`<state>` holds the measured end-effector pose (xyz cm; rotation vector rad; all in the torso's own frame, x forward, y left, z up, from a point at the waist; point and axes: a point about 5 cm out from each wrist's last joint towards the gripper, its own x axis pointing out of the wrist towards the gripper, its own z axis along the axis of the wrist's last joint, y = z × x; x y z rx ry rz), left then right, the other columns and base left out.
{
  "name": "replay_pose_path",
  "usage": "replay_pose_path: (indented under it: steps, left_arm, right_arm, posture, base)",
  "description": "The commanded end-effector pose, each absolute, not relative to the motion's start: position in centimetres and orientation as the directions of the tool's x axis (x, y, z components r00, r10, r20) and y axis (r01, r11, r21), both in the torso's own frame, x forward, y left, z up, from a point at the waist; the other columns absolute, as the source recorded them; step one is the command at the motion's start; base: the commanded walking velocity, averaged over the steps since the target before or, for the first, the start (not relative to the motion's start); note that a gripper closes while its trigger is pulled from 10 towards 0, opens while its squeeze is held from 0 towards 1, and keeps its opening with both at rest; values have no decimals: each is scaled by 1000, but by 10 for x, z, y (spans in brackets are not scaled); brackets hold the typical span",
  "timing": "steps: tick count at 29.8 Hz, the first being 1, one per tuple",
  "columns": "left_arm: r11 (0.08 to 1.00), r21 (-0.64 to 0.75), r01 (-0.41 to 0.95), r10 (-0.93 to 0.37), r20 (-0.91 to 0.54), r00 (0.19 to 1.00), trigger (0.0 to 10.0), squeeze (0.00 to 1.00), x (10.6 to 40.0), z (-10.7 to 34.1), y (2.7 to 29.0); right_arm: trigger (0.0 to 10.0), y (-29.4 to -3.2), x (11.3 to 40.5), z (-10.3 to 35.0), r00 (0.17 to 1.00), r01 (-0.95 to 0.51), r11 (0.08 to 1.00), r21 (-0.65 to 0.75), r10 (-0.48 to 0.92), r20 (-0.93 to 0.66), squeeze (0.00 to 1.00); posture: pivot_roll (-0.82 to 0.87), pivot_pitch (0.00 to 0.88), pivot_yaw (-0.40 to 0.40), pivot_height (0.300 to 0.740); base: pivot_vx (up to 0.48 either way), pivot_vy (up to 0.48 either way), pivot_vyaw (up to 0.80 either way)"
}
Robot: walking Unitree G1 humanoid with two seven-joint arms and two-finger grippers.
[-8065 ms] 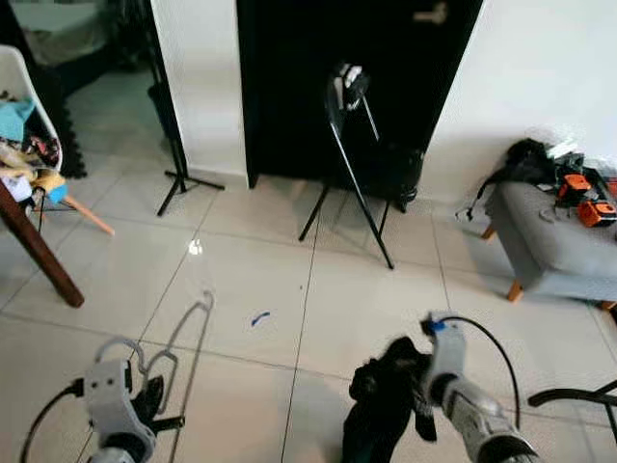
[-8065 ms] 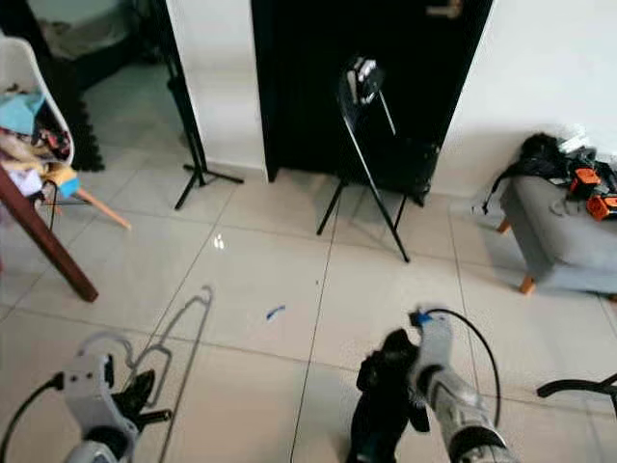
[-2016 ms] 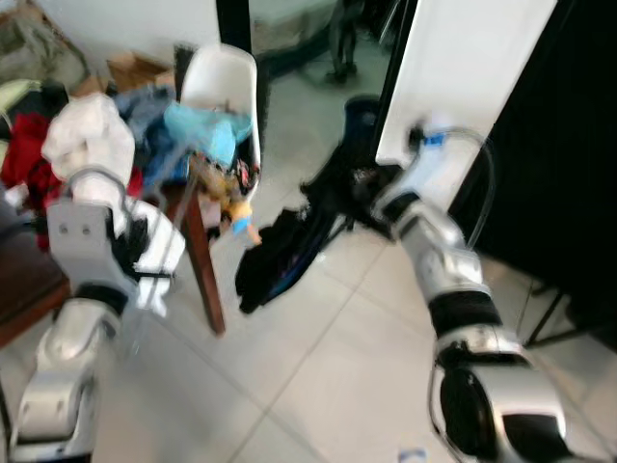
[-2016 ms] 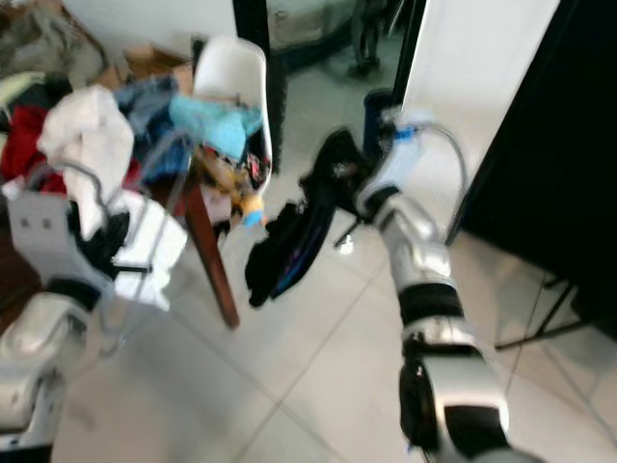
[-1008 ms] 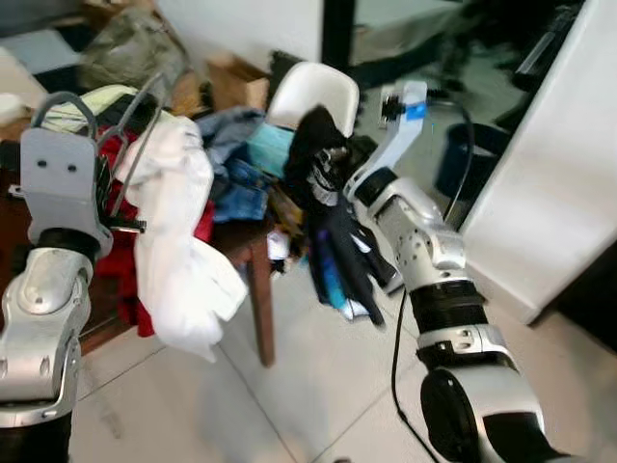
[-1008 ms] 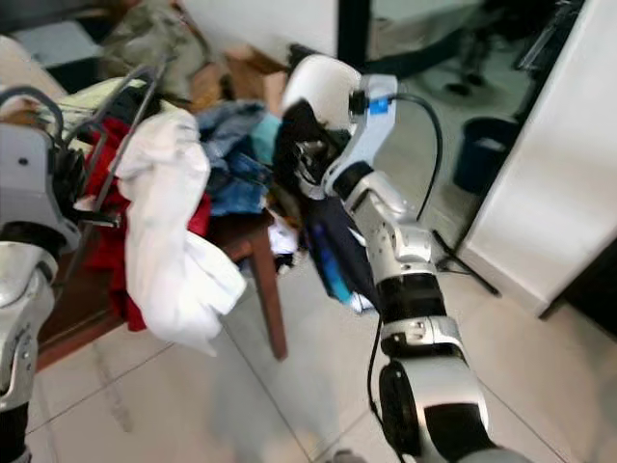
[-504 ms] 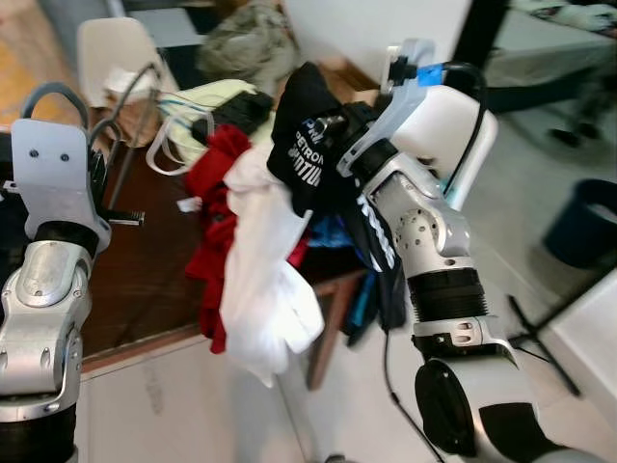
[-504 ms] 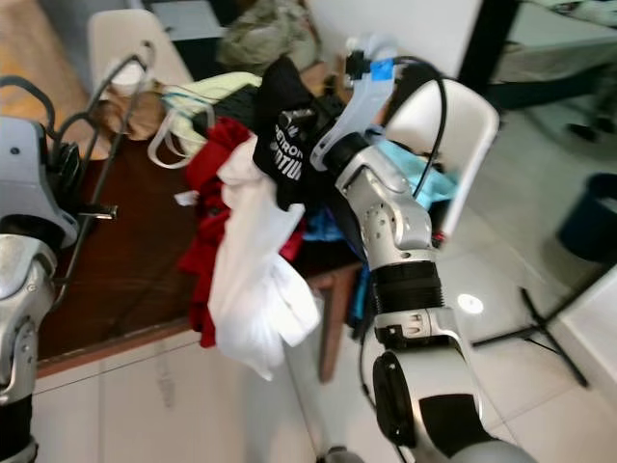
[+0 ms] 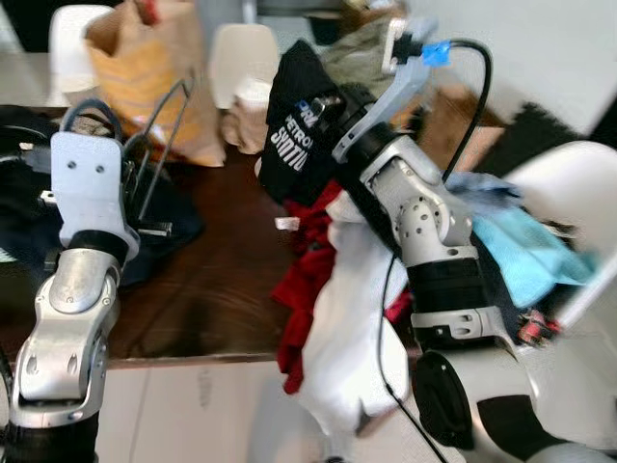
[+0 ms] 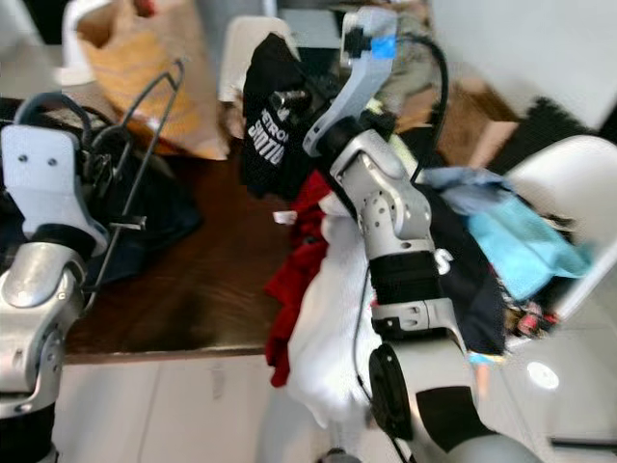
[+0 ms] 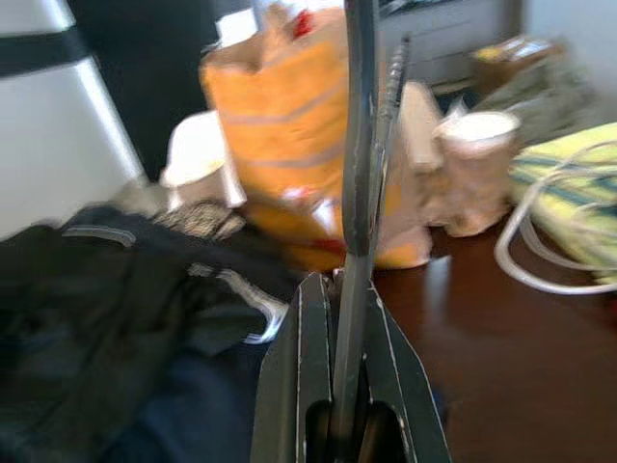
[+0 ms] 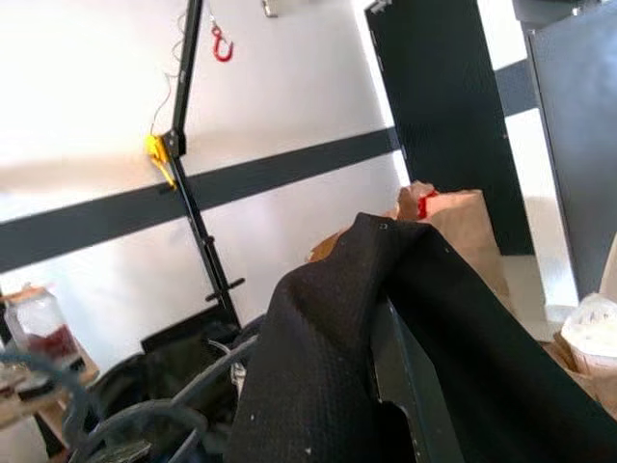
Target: Hang hanger
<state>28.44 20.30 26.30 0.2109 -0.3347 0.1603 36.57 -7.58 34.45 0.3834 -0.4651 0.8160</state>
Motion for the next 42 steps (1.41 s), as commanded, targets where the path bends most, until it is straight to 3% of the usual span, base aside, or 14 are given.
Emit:
replay_pose_path:
  steps: [1,7,12,13,15,17,20,21,25,28,31,40,41,42]
  left_arm:
    - [967,187,-173,111,302,947,10000,0,286,255,200]
    - [972,190,-136,78,287,955,10000,0,288,252,191]
    - [976,188,-109,54,275,960,10000,0,288,249,184]
    - [976,189,-106,51,277,959,10000,0,287,250,182]
    - [976,189,-106,51,277,959,10000,0,287,250,182]
    - [976,194,-100,45,270,962,10000,0,286,248,180]
    - [976,197,-96,39,273,961,10000,0,286,249,179]
    - [976,197,-97,40,275,961,10000,0,286,250,180]
    - [976,197,-97,40,275,961,10000,0,286,250,180]
    - [977,193,-89,32,280,959,10000,0,286,252,178]
    - [978,195,-77,19,282,959,10000,0,287,253,176]
    - [974,219,-53,-9,273,962,10000,0,287,252,174]
    - [975,222,-28,-35,272,962,10000,0,287,252,173]
    - [975,222,-28,-35,272,962,10000,0,287,252,173]
  right_arm:
    - [10000,-70,361,361,551,-789,603,118,609,571,0]
    - [10000,-69,365,374,550,-783,612,113,597,583,0]
    - [10000,-50,360,393,486,-833,548,78,655,578,0]
    - [10000,-53,370,386,573,-775,623,106,622,533,0]
    - [10000,-53,370,386,573,-775,623,106,622,533,0]
    - [10000,-79,401,354,837,-492,857,152,417,356,0]
    - [10000,-92,407,343,886,-398,908,132,342,314,0]
    - [10000,-116,415,317,949,-269,951,155,234,210,0]
    - [10000,-124,417,309,965,-227,959,168,198,173,0]
    - [10000,-166,417,278,997,-47,993,109,40,64,0]
    - [10000,-181,415,271,999,6,998,67,-8,38,0]
    - [10000,-201,414,255,998,4,991,-136,-13,-64,24]
    - [10000,-201,414,249,996,-9,989,-148,-4,-87,996]
    - [10000,-201,414,249,996,-9,989,-148,-4,-87,996]
  posture:
    - [-31,122,-43,740]
    - [-32,124,-47,740]
    - [-26,119,-52,740]
    - [-28,124,-57,740]
    - [-28,124,-57,740]
    - [-24,121,-60,740]
    - [-24,121,-60,740]
    - [-28,129,-58,740]
    - [-28,129,-58,740]
    - [-36,134,-54,740]
    - [-35,136,-53,740]
    - [-39,135,-58,740]
    - [-53,129,-57,740]
    - [-53,129,-57,740]
  base:
    - [0,0,800]
    - [0,0,800]
    - [0,0,710]
    - [0,0,0]
    - [0,0,0]
    - [0,0,0]
    - [0,0,0]
    - [0,0,0]
    - [0,0,0]
    - [0,0,0]
    - [0,0,0]
    - [0,0,0]
    - [0,0,0]
    - [0,0,0]
